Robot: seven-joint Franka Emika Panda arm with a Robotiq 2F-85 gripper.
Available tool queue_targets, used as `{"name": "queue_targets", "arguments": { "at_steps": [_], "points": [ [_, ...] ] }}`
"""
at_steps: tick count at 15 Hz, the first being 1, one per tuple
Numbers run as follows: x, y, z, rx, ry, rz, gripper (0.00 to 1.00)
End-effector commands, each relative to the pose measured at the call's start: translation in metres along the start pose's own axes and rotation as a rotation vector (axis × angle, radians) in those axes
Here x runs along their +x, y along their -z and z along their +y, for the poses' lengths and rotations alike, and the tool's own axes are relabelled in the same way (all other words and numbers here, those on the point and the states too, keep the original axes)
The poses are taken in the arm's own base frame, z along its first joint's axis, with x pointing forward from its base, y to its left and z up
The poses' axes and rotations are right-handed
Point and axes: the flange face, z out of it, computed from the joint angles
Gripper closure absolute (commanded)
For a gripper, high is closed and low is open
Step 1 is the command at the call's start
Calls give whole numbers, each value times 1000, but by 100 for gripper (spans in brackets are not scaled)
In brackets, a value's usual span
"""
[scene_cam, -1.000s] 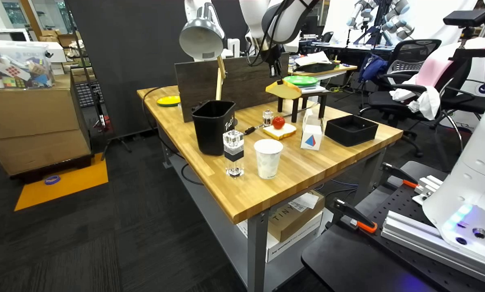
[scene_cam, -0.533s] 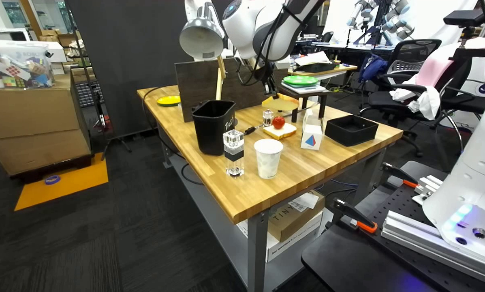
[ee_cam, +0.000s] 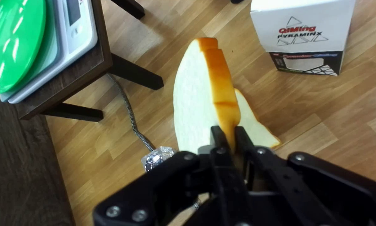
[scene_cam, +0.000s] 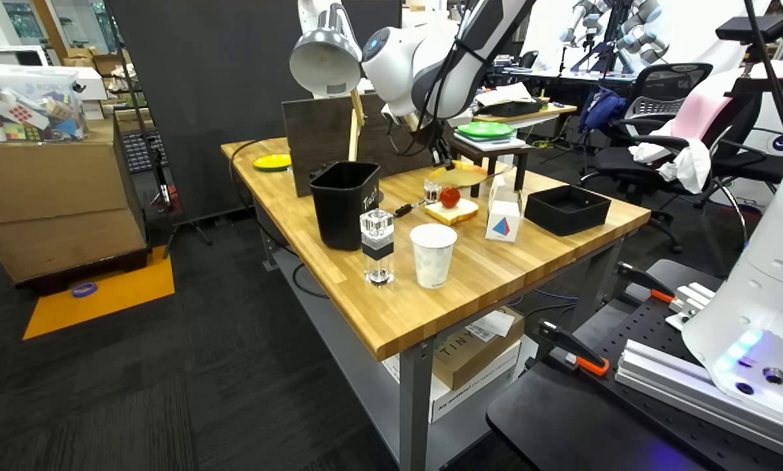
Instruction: Get the bread from the green plate and put it on top of the tomato
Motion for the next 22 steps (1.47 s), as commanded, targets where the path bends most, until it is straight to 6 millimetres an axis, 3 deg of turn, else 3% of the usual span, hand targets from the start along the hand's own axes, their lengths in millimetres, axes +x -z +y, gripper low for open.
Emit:
{"name": "queue_targets", "arguments": {
  "at_steps": [1, 5, 15, 17, 19, 22],
  "points": [
    [18, -4, 0, -19, 30, 5, 97],
    [31, -14, -11, -5, 54, 7, 97],
    [33, -31, -20, 42, 76, -12, 97],
    [29, -40, -24, 83, 72, -39, 90],
    [26, -50, -29, 128, 58, -73, 64],
    [20, -63, -33, 217, 23, -102, 45]
  ]
}}
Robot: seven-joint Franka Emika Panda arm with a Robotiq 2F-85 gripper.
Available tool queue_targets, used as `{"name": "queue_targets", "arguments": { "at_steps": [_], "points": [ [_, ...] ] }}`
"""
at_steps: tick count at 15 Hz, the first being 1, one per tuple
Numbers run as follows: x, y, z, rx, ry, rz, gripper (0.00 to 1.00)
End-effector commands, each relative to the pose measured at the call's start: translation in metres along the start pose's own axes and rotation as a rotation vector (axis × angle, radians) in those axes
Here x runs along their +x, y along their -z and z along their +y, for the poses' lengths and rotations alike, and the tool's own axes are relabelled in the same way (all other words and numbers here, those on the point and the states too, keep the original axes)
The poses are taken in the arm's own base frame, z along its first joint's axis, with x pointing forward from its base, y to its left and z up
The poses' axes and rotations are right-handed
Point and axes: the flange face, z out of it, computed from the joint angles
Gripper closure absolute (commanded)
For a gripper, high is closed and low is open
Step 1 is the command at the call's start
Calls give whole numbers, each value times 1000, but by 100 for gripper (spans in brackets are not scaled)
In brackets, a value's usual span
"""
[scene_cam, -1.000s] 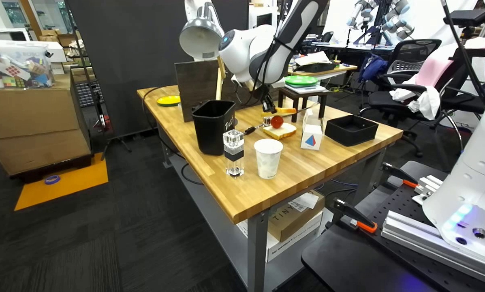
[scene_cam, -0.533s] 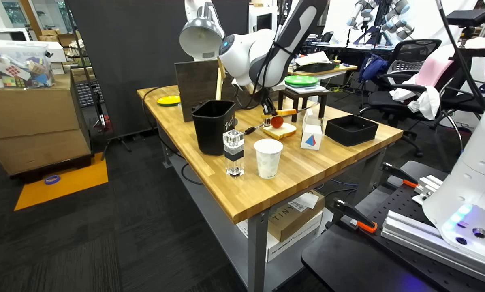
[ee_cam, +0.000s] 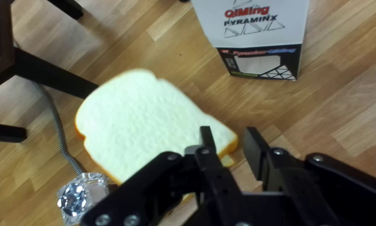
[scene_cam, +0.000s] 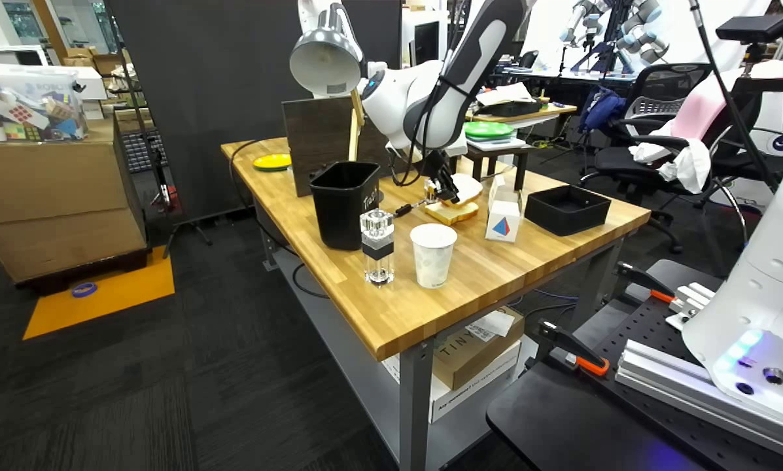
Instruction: Get the bread from the green plate and put it on top of the tomato
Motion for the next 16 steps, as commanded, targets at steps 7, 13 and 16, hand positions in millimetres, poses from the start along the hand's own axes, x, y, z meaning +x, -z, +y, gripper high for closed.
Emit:
{"name": "queue_targets", "arguments": {
  "at_steps": [7, 13, 16],
  "points": [
    [-16, -5, 16, 139, -51, 3, 0],
    [-57, 56, 52, 168, -131, 132, 0],
    [-53, 62, 58, 145, -143, 116, 0]
  ]
}}
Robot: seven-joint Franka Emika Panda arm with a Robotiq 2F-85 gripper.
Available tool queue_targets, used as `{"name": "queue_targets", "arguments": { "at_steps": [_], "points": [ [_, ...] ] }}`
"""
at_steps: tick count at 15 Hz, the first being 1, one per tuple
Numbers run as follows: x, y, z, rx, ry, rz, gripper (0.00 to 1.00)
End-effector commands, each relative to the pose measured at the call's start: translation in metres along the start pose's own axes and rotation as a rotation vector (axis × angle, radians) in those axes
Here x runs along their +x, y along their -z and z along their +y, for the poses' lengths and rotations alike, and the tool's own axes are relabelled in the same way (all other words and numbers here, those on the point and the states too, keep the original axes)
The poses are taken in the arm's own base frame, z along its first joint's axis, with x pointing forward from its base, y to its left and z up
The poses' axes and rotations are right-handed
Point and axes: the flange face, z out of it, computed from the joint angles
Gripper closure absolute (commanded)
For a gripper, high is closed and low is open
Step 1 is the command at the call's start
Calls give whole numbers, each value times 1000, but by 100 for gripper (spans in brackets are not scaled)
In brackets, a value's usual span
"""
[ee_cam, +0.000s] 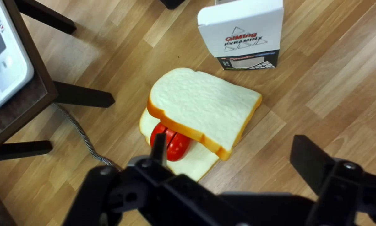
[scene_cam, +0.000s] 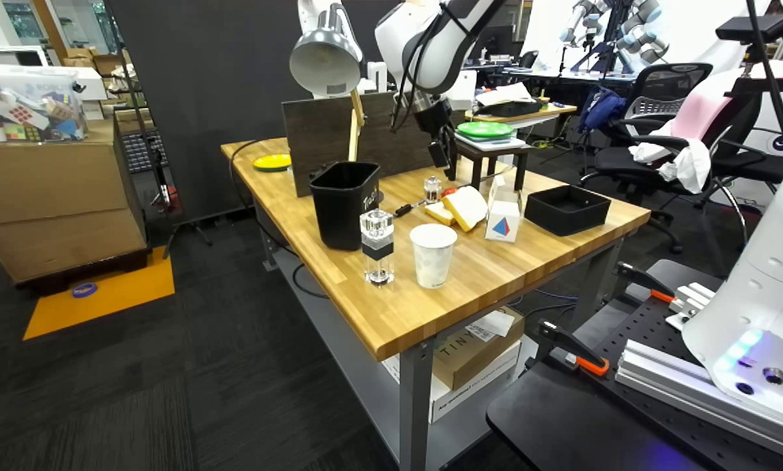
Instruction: Get the bread from the green plate and put it on top of the tomato
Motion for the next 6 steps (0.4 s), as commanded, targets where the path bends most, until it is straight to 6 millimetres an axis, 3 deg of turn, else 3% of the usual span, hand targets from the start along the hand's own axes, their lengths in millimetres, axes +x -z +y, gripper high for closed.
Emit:
{"name": "queue_targets", "arguments": {
  "at_steps": [1, 6],
  "points": [
    [-2, 0, -2, 3, 2, -3, 0],
    [-2, -7, -7, 9, 10, -9, 0]
  ]
}}
